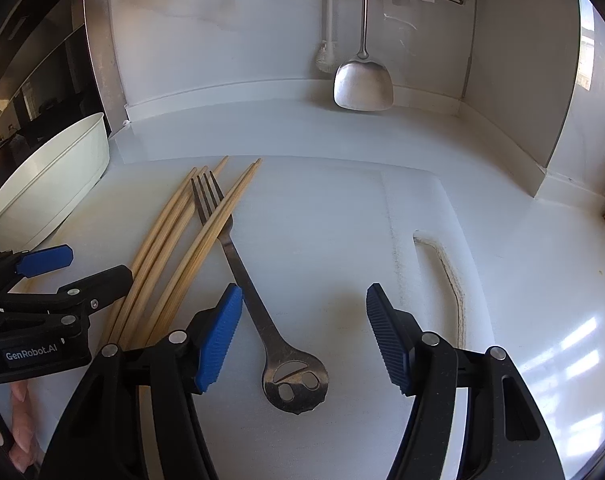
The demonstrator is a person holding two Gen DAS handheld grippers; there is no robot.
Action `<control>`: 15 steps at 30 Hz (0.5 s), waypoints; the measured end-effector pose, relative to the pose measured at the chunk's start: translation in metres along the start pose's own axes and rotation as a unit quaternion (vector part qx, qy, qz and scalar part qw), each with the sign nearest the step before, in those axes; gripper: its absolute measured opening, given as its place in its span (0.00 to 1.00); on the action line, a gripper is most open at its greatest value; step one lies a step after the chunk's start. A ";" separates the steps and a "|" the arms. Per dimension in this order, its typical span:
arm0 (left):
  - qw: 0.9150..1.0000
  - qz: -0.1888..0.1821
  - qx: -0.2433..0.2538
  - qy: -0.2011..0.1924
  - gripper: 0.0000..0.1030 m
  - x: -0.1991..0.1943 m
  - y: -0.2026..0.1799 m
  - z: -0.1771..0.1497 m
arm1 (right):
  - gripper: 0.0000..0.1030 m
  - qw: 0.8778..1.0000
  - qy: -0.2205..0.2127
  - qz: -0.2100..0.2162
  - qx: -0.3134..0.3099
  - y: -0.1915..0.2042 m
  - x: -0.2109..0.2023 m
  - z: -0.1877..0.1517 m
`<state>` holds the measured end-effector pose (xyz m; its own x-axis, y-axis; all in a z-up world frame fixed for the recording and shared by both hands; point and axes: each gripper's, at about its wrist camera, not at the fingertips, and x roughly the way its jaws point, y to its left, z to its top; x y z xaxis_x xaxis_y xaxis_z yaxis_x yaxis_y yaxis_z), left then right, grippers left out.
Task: Organize utensils
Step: 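Lower the open right tool toward the metal fork handle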
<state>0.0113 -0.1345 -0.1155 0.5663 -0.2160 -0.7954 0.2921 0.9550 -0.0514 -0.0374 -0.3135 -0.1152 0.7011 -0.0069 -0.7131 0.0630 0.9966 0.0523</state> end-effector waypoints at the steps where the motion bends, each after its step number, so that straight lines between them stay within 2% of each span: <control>1: 1.000 -0.002 0.000 -0.001 0.83 -0.001 0.000 0.000 | 0.60 1.000 0.000 0.000 -0.001 0.000 0.000 0.000; 8: 1.000 -0.020 0.011 -0.006 0.66 -0.005 -0.005 -0.001 | 0.60 1.000 0.003 0.011 -0.014 0.003 0.005 0.006; 15: 1.000 -0.026 0.012 -0.008 0.62 -0.006 -0.006 -0.001 | 0.60 1.000 0.005 0.017 -0.021 0.004 0.007 0.009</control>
<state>0.0055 -0.1386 -0.1109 0.5619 -0.2685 -0.7824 0.3397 0.9373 -0.0777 -0.0256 -0.3105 -0.1135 0.6947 0.0272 -0.7188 0.0095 0.9989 0.0470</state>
